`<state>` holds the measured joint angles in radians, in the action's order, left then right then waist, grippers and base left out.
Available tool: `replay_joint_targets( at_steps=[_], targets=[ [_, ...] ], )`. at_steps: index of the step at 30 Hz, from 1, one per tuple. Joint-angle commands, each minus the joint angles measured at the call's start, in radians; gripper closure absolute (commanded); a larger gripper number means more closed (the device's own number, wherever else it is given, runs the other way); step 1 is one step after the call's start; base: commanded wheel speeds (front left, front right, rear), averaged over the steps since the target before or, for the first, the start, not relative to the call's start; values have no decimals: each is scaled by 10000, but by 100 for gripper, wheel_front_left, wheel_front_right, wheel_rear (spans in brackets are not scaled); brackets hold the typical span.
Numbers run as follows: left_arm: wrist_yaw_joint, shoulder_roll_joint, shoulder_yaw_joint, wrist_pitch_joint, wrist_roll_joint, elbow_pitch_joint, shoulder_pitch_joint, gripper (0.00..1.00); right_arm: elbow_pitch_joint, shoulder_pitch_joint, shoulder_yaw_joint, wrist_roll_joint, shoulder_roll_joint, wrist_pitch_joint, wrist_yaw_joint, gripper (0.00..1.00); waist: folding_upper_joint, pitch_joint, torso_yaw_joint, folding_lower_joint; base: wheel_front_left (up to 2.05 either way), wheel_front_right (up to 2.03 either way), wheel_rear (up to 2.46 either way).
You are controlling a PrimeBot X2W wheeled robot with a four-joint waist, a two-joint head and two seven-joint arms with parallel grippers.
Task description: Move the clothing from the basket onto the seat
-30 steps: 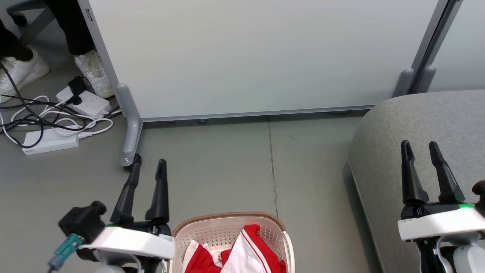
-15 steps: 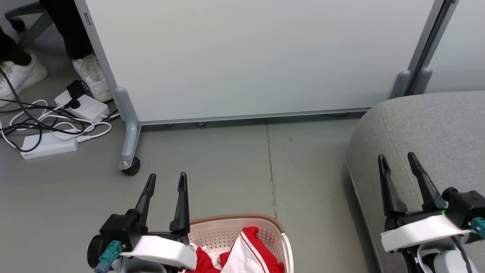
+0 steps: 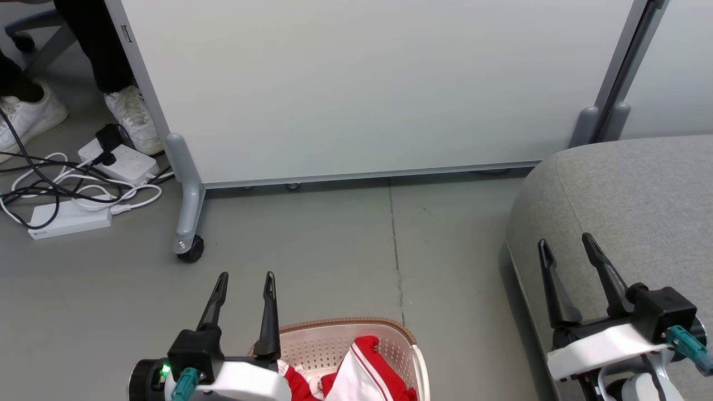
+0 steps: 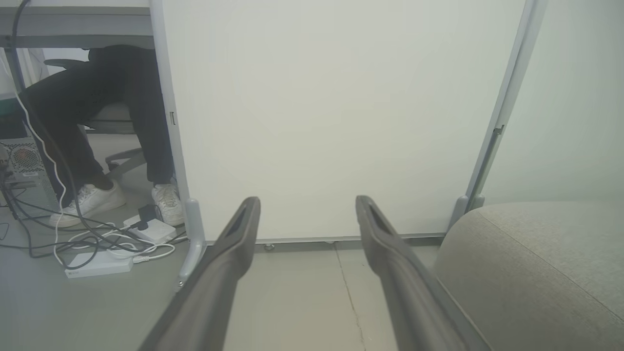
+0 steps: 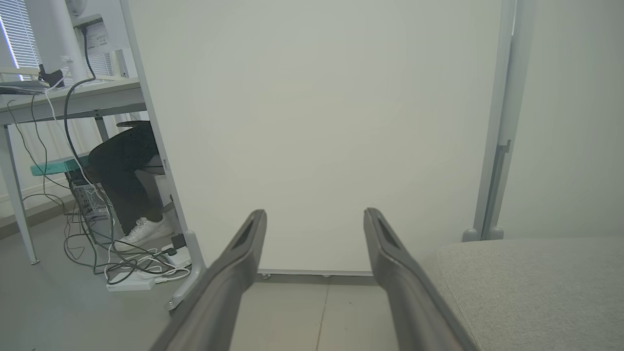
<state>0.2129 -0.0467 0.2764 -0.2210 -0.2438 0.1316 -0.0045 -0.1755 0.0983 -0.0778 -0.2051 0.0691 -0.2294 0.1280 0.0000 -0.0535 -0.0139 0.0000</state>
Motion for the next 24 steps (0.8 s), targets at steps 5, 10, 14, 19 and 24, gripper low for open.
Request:
replay_joint_targets(
  at_steps=[5, 10, 14, 19, 24],
  targets=[
    [141, -46, 95, -167, 406, 52, 100, 0, -123, -12, -162, 348, 13, -140, 43, 0, 0, -23, -20, 0, 0, 0, 0],
    [160, -53, 151, -292, 588, 131, 164, 0, -209, 65, -245, 774, 80, -234, 44, 0, 0, -53, -42, 0, 0, 0, 0],
    [176, -53, 123, -379, 655, 101, 172, 0, -364, 93, -282, 739, 56, -316, 46, 0, 0, -78, -52, 0, 0, 0, 0],
    [185, -58, 145, -467, 819, 60, 259, 0, -461, 168, -433, 930, 60, -394, 47, 0, 0, -103, -63, 0, 0, 0, 0],
    [86, -58, 128, -450, 682, 114, 249, 0, -440, 172, -449, 794, 72, -379, 38, 0, 0, -114, -61, 0, 0, 0, 0]
  ],
)
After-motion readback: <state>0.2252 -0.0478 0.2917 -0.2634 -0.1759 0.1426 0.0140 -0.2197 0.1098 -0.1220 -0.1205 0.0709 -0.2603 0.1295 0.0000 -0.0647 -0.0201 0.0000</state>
